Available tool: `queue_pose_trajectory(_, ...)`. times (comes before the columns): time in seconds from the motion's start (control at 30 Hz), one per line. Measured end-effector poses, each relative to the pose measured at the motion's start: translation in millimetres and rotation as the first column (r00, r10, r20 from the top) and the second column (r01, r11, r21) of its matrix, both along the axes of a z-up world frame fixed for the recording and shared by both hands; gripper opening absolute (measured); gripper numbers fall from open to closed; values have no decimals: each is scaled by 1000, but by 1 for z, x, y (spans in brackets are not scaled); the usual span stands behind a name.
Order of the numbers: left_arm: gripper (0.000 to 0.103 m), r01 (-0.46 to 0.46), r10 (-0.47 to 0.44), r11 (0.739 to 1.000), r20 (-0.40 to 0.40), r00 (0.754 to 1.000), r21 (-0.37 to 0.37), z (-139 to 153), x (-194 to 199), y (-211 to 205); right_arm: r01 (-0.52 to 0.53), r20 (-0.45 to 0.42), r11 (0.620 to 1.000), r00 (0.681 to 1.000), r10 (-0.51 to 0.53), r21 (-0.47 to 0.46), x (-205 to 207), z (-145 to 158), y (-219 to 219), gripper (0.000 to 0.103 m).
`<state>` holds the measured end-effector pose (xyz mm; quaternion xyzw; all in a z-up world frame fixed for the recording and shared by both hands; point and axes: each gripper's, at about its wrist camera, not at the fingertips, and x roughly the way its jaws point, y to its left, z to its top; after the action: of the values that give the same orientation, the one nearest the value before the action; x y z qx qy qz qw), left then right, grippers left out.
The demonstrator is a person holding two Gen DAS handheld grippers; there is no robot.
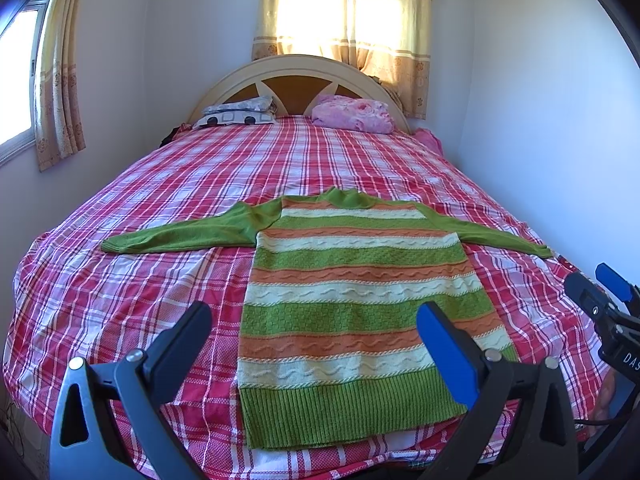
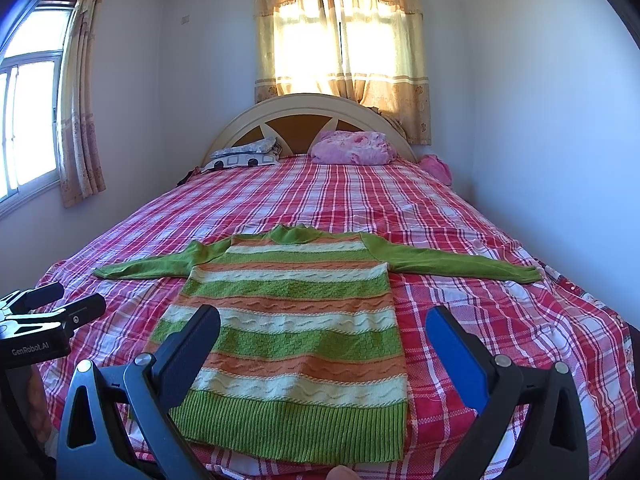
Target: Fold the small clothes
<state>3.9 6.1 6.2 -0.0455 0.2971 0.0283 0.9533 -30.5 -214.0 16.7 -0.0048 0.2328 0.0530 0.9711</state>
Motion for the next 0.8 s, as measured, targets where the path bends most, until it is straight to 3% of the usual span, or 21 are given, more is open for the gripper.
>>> queue_pose_trajectory(0.8, 103, 14, -14, 1000, 0, 1000, 15, -6, 1, -7, 14, -26, 1000, 1000, -14, 1, 10, -6, -12, 102)
